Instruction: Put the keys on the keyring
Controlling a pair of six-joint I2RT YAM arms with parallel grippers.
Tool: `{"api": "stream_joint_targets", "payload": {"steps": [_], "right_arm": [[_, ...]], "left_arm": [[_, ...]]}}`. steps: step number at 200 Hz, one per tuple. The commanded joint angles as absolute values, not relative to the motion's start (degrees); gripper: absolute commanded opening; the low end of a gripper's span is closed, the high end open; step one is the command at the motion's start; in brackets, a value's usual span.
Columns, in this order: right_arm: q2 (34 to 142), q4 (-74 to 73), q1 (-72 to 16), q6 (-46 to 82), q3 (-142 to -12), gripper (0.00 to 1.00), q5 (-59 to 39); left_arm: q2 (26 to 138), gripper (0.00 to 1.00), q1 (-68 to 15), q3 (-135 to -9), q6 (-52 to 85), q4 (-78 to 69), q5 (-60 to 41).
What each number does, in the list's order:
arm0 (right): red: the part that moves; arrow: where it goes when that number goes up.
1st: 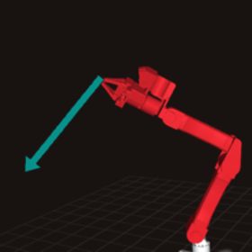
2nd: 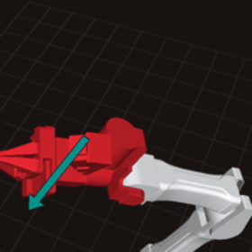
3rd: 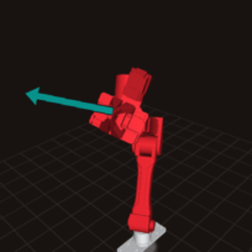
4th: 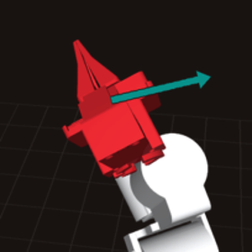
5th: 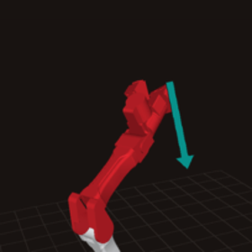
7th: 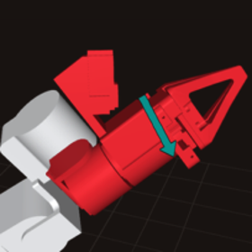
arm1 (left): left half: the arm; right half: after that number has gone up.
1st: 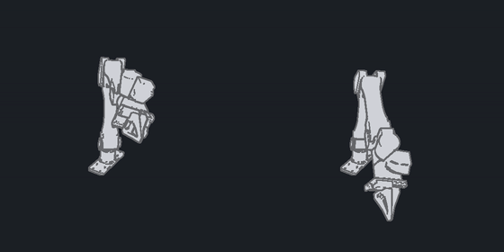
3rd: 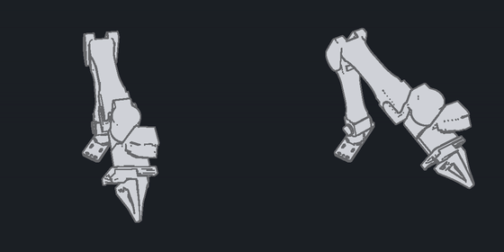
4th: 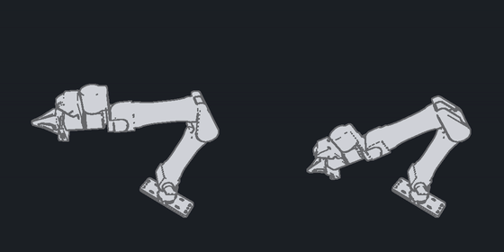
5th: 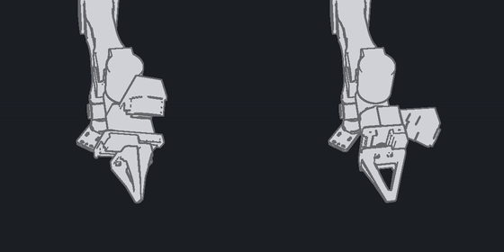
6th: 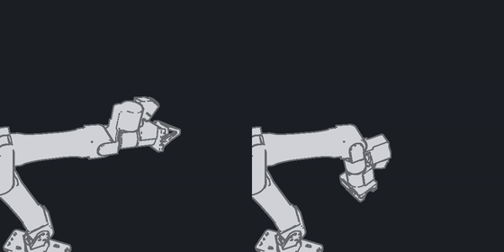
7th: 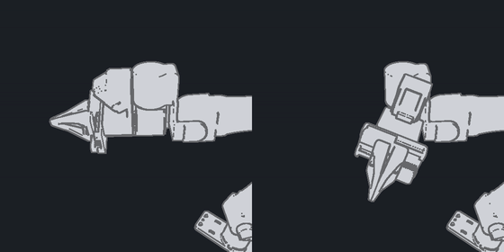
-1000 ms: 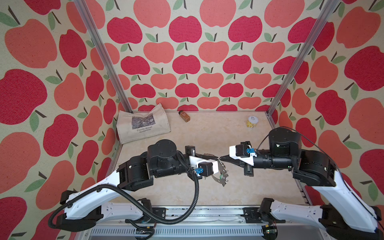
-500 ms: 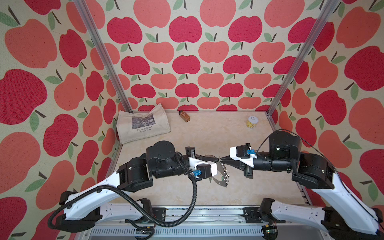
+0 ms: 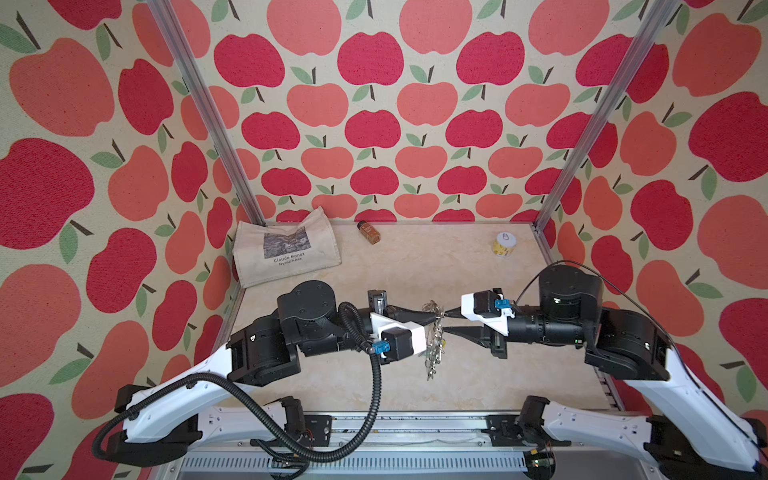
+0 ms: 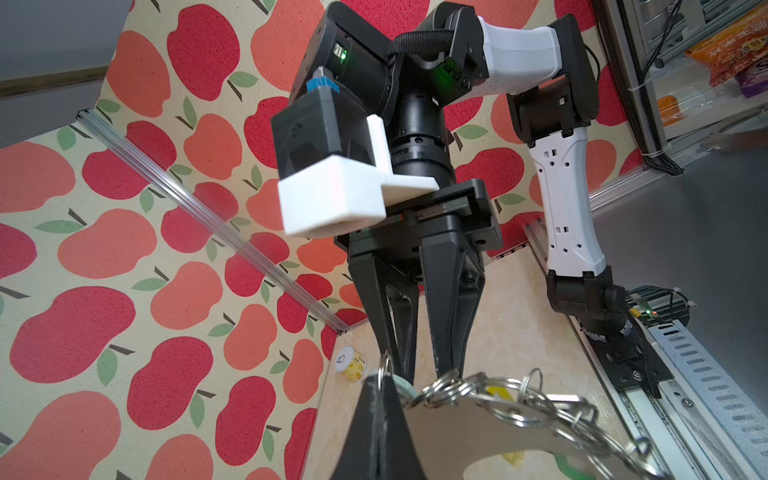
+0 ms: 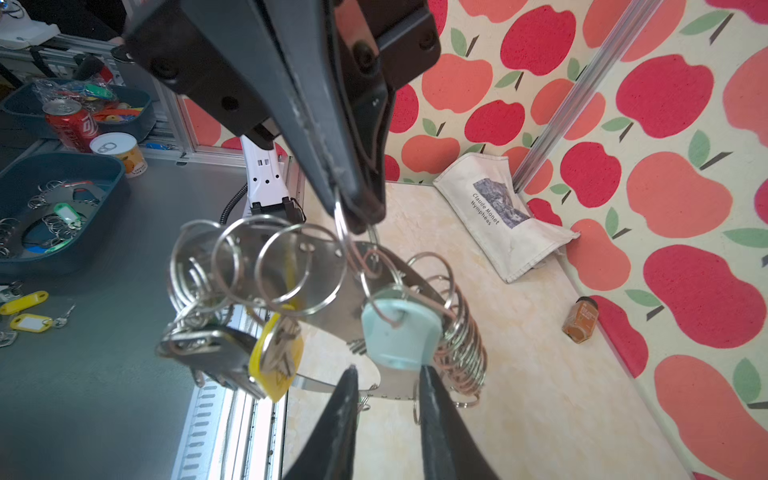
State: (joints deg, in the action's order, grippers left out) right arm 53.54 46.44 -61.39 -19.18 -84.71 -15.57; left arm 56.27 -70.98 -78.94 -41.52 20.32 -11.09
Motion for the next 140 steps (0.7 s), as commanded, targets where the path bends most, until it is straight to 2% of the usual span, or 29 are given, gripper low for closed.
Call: {"api": "stream_joint_targets", "payload": {"steps": [1, 95, 131, 140], "right_arm": [[49.89, 42.42, -61.41, -19.01, -85.45, 0.33, -14.21], [52.12, 38.13, -61.93, -20.3, -86.83, 0.32, -20.83], [53.3, 39.46, -64.08, -21.27, -87.25, 0.24, -19.99], [53.61, 40.02, -64.61, -21.68, -87.56, 0.15, -19.07]], "left_arm": [[55.37, 0.0, -71.28, -79.7, -40.67, 17.05, -12.86], [55.3, 0.0, -71.24, -80.16, -39.15, 16.04, -15.81], [55.02, 0.0, -71.27, -80.07, -39.2, 15.75, -15.85], [54.93, 0.0, -71.21, -79.99, -39.24, 15.73, -15.87]]}}
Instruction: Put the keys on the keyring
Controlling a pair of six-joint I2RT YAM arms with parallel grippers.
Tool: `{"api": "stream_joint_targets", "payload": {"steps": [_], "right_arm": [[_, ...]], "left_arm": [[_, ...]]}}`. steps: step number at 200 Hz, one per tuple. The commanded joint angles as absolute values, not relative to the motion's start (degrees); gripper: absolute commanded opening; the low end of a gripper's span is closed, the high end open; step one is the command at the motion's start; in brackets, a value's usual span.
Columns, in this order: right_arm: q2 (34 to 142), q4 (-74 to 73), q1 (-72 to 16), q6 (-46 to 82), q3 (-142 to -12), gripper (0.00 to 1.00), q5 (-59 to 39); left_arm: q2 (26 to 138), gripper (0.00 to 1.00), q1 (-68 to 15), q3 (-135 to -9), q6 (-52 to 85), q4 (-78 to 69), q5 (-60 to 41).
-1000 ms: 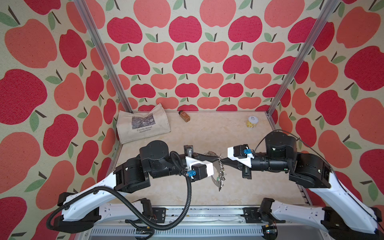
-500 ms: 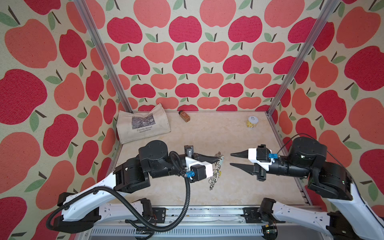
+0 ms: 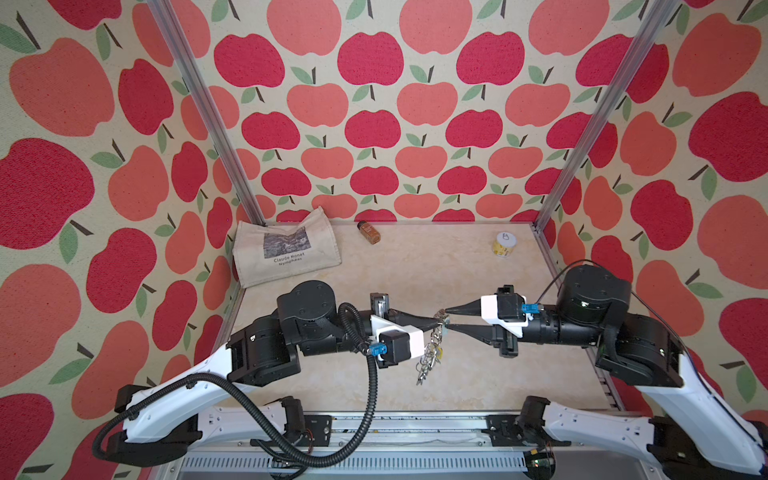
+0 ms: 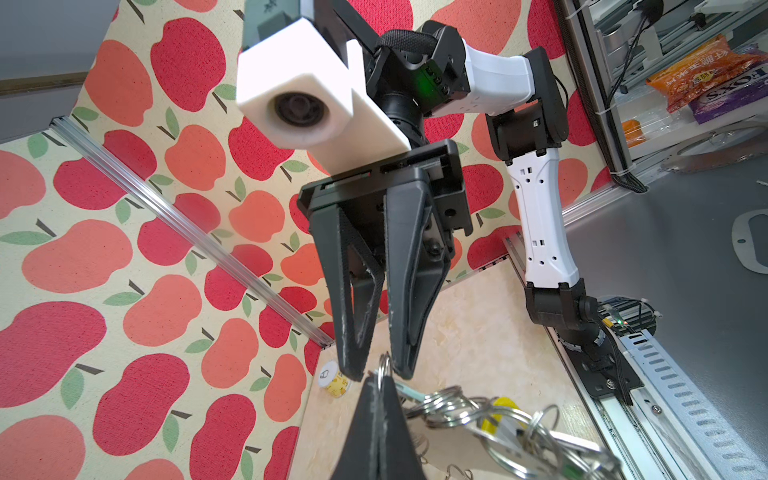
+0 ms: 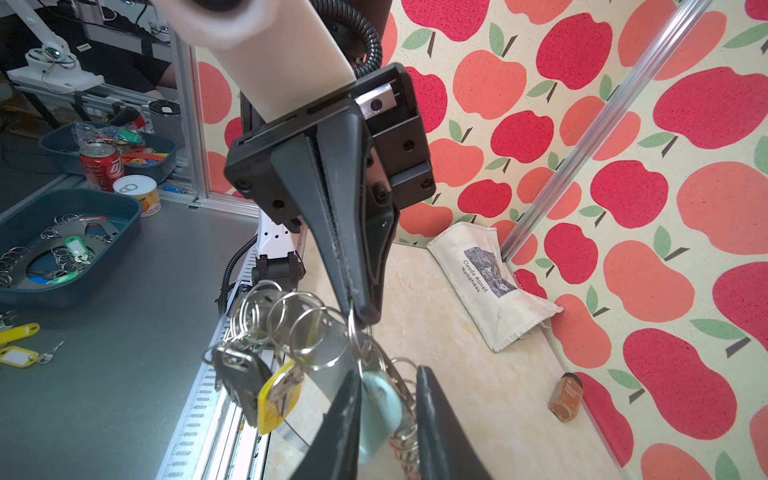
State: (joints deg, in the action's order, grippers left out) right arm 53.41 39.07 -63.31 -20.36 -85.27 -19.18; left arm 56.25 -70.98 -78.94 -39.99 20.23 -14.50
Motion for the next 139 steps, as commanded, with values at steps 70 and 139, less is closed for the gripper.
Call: {"api": "stream_joint_targets", "payload": {"steps": [70, 139], "right_arm": [[54.36, 44.79, -66.2, -22.03, -90.18, 0.0, -14.22], [56.27, 44.14, -66.35, -18.12, -88.35, 0.0, -19.0]], "left_arm": [[52.92, 0.0, -71.26, -77.54, -41.08, 12.05, -13.62], [52.64, 0.0, -71.25, -76.03, -41.18, 8.61, -14.86]]}}
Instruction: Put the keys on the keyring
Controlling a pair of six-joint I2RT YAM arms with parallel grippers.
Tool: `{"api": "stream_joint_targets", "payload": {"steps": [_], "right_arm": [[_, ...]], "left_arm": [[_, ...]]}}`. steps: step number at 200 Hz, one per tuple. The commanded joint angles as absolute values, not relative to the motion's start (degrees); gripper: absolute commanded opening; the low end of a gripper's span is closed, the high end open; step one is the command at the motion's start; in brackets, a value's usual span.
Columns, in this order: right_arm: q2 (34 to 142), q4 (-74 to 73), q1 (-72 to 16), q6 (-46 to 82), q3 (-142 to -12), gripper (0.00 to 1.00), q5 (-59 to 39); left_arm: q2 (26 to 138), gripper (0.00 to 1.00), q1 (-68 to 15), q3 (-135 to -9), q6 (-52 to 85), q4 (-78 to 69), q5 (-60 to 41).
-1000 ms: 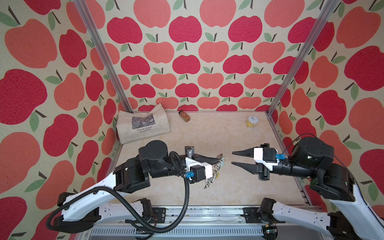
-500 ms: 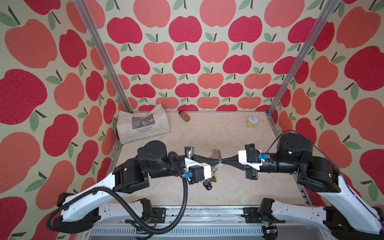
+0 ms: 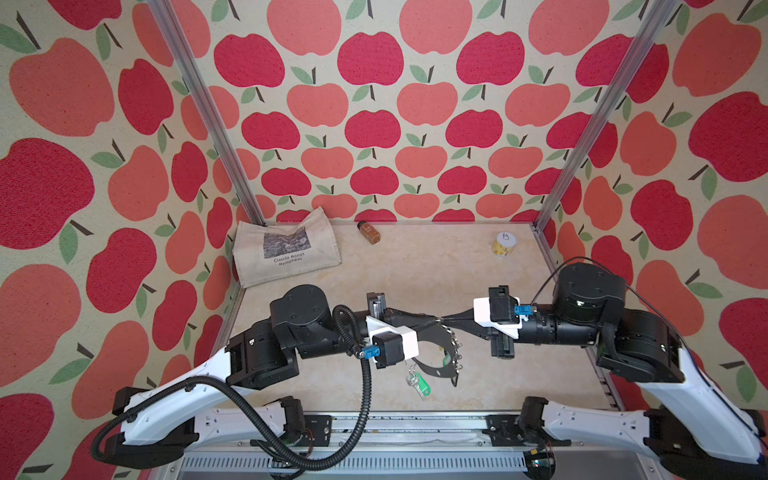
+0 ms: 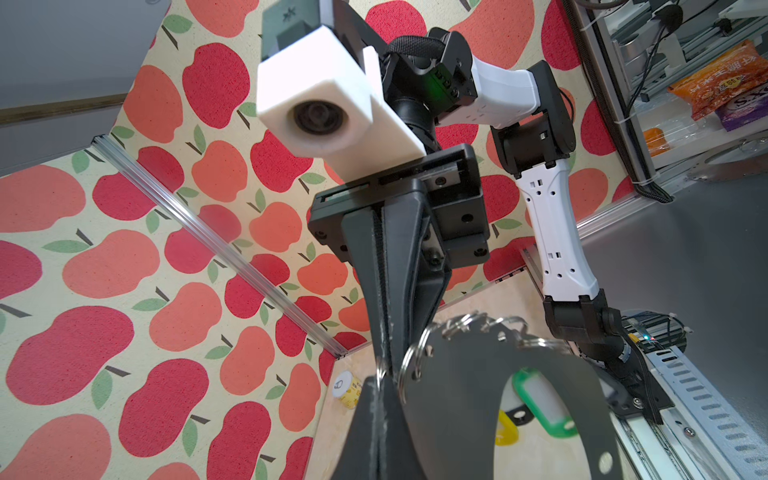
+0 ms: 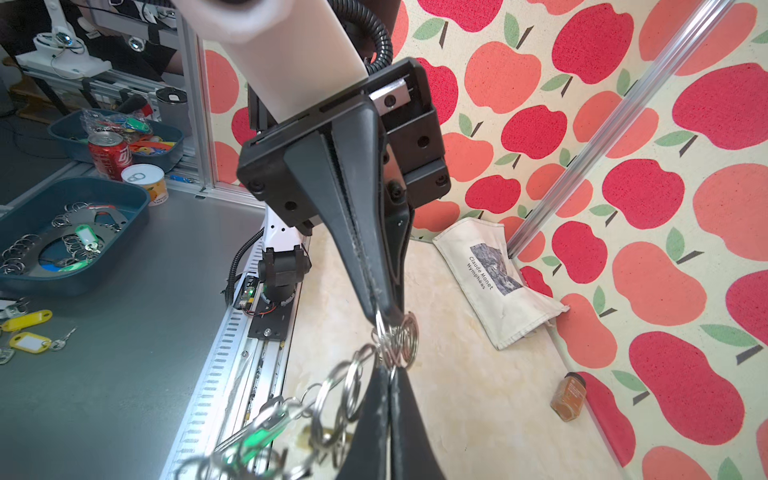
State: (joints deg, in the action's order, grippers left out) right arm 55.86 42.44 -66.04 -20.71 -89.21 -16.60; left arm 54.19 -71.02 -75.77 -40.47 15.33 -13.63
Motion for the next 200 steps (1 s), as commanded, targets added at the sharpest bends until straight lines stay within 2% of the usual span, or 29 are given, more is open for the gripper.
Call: {"api": "stream_joint_targets", "payload": {"steps": [1, 27, 35, 51, 72, 96, 127, 200], "right_arm": [[56.26, 44.13, -66.35, -18.07, -88.34, 0.0, -19.08], [56.93, 44.34, -66.36, -17.36, -88.24, 0.01, -20.11], [57.07, 44.89, -66.31, -17.41, -88.47, 0.06, -19.86], [55.84, 44.79, -66.29, -17.73, -88.68, 0.25, -18.45], [53.29, 43.37, -66.35, -18.54, -88.67, 0.35, -16.03], [51.81, 42.1, -66.36, -19.72, -88.78, 0.35, -14.02], [51.49, 38.76, -66.29, -19.71, -88.68, 0.35, -16.36], [54.53, 34.11, -66.34, -19.56, -87.19, 0.24, -21.11]], "left_arm": [[52.64, 0.0, -71.22, -76.03, -41.2, 8.61, -14.9], [52.65, 0.0, -71.24, -75.94, -40.89, 8.43, -15.46], [52.56, 0.0, -71.27, -75.89, -40.86, 8.63, -15.41], [52.29, 0.0, -71.28, -75.76, -40.83, 9.08, -15.35], [52.19, 0.0, -71.26, -75.76, -40.74, 9.73, -15.72], [52.38, 0.0, -71.2, -75.96, -40.68, 10.34, -16.27], [52.55, 0.0, -71.15, -76.07, -40.52, 10.46, -16.48], [52.46, 0.0, -71.19, -75.94, -39.96, 9.67, -17.16]]}}
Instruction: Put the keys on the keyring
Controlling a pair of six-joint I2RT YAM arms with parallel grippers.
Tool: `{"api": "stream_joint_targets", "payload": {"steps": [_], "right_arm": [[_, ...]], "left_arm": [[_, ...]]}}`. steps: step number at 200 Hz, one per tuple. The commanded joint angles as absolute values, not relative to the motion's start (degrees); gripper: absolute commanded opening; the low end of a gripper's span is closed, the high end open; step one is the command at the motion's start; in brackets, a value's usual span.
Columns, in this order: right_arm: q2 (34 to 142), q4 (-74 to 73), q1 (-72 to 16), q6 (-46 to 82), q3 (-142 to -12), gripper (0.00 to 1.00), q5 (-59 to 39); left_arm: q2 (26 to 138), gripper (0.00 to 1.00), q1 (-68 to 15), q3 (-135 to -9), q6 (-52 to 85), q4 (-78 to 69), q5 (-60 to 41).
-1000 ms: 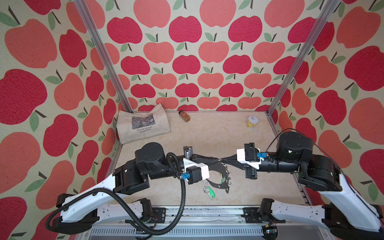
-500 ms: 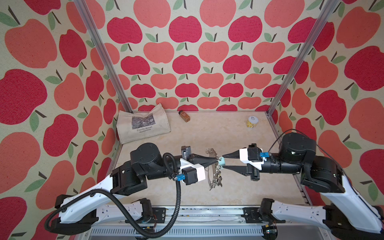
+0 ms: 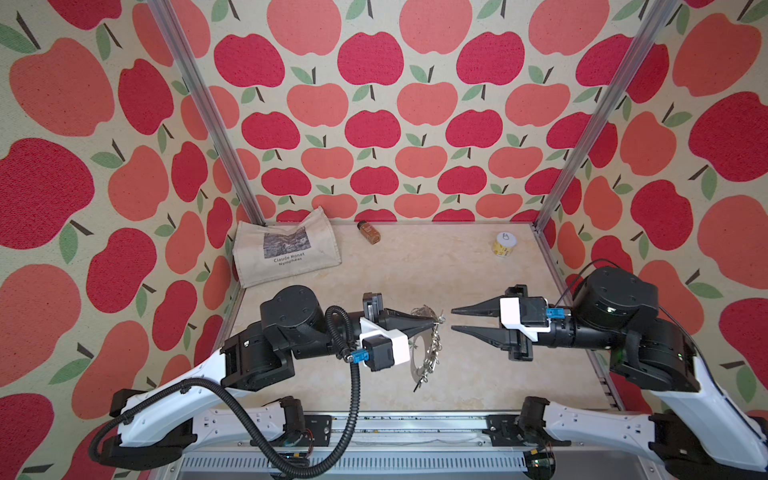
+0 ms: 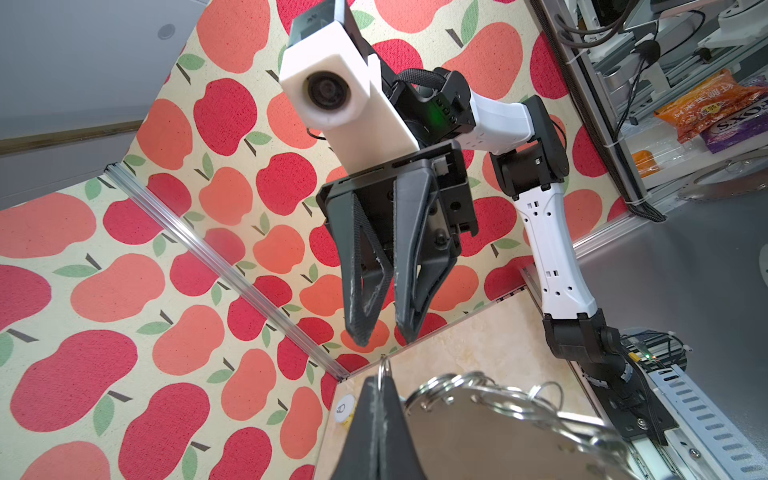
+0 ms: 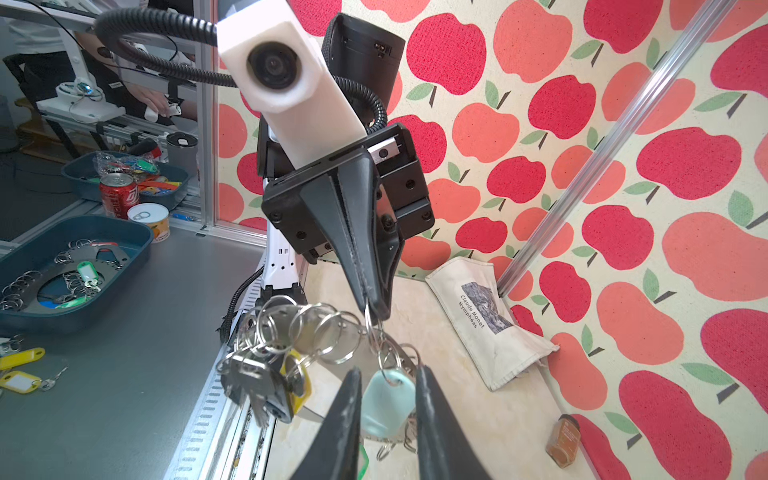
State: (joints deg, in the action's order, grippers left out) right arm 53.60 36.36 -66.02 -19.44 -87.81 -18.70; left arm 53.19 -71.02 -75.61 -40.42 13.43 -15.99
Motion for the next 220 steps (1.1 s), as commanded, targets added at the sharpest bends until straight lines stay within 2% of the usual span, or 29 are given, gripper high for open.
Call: {"api": "stream_joint_targets", "payload": {"steps": [1, 75, 107, 130, 167, 194, 220], "right_arm": [[54.51, 34.11, -66.35, -19.58, -87.19, 0.24, -21.15], [54.96, 33.66, -66.33, -19.34, -86.4, 0.16, -21.85], [54.84, 33.71, -66.28, -19.28, -86.3, 0.09, -21.8], [54.77, 33.53, -66.35, -19.12, -86.14, 0.0, -21.88], [54.54, 33.71, -66.33, -19.52, -86.84, 0.0, -21.43], [56.17, 39.63, -66.5, -20.97, -90.93, 0.0, -17.78], [59.37, 48.22, -67.64, -22.79, -96.26, 0.0, -10.93]], "left_arm": [[52.47, 0.0, -71.19, -75.94, -39.97, 9.67, -17.15], [52.03, 0.0, -71.19, -75.76, -39.89, 9.4, -17.06], [51.94, 0.0, -71.17, -75.59, -39.9, 9.06, -16.98], [52.08, 0.0, -71.19, -75.74, -39.9, 8.96, -17.08], [52.28, 0.0, -71.19, -76.01, -39.33, 10.26, -15.35], [52.49, 0.0, -71.19, -78.04, -37.07, 15.2, -10.51], [52.85, 0.19, -71.19, -80.84, -34.21, 21.88, -5.96]]}}
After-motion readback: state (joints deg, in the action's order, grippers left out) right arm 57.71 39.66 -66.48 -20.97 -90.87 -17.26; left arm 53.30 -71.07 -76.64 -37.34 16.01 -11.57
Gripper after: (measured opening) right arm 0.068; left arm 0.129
